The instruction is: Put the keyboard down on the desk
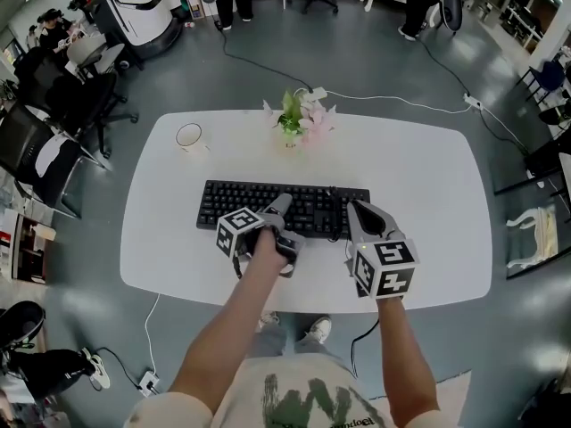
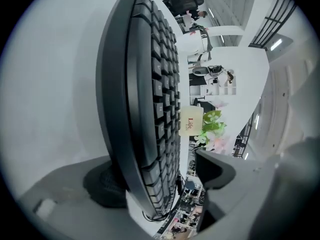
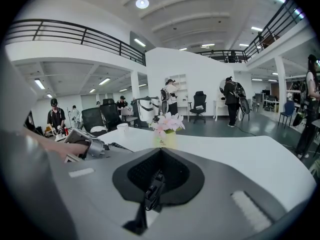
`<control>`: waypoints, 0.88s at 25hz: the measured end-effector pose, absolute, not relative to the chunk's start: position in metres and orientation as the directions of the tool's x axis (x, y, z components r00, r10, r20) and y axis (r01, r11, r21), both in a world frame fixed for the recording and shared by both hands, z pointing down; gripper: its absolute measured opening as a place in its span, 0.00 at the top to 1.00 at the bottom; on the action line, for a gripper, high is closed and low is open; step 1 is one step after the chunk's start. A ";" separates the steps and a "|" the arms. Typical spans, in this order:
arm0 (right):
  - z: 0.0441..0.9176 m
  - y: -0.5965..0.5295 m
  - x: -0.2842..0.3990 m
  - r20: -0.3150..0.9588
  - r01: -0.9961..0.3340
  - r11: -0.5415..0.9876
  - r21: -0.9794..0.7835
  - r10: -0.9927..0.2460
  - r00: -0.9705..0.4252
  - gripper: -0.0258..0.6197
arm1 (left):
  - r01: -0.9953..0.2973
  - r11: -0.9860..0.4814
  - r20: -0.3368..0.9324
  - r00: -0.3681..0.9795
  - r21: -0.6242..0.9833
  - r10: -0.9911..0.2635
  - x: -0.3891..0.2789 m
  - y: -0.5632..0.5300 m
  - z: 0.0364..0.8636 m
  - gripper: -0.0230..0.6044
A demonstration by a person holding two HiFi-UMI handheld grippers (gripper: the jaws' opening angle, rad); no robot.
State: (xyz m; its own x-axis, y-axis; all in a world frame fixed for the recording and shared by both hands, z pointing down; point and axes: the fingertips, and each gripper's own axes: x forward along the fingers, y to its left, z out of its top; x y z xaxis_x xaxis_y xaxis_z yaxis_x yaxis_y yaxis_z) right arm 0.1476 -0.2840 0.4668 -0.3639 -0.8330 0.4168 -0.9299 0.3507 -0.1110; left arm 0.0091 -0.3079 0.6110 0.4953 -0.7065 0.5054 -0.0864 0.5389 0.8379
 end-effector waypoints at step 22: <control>0.458 -0.272 0.151 0.406 -0.922 0.374 -0.103 -0.830 -0.382 0.96 | -0.060 0.580 0.527 0.500 0.813 -0.687 0.006 -0.276 0.609 0.28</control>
